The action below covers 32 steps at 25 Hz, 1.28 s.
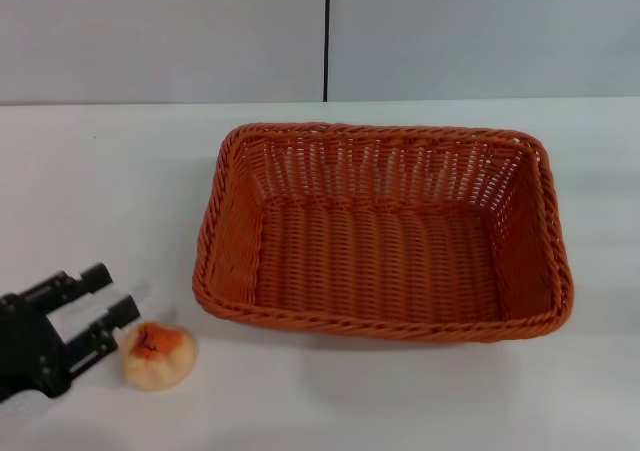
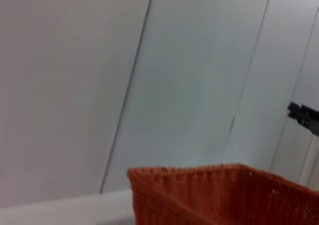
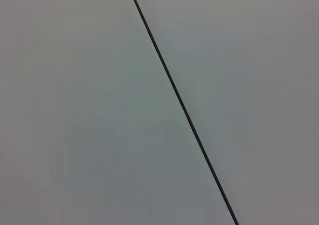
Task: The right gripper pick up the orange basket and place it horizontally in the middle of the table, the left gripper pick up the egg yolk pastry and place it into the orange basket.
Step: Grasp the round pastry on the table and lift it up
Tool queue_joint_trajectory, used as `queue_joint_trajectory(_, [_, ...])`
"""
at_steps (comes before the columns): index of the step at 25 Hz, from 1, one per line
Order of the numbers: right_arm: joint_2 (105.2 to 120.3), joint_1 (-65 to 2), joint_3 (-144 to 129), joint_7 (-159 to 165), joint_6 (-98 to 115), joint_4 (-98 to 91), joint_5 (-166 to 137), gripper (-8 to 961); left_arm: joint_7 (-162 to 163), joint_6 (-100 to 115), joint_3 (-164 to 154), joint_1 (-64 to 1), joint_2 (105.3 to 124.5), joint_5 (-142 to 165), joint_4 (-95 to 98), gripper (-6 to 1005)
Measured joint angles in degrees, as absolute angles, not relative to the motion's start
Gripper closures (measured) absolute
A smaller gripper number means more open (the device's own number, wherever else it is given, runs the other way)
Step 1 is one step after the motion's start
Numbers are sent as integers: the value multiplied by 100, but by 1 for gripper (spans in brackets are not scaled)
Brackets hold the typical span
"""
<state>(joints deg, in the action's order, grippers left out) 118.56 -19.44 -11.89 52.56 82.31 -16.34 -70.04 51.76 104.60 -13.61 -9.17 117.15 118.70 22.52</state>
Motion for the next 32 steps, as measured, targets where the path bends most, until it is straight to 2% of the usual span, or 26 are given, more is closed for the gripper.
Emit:
queue_joint_trajectory(1, [11857, -1974, -1187, 5256, 8156, -1631, -7004, 452, 5146, 10389, -1362, -912, 11742, 11988, 2246, 333])
queue_joint_trajectory(4, [11856, -2004, -1186, 5255, 8074, -1620, -7004, 452, 5137, 10289, -1367, -902, 11771, 12083, 2240, 458])
queue_joint_trajectory(32, [11847, -2162, -1199, 5255, 7672, -1555, -7005, 451, 5180, 9621, -1531, -1009, 11777, 12524, 2060, 561])
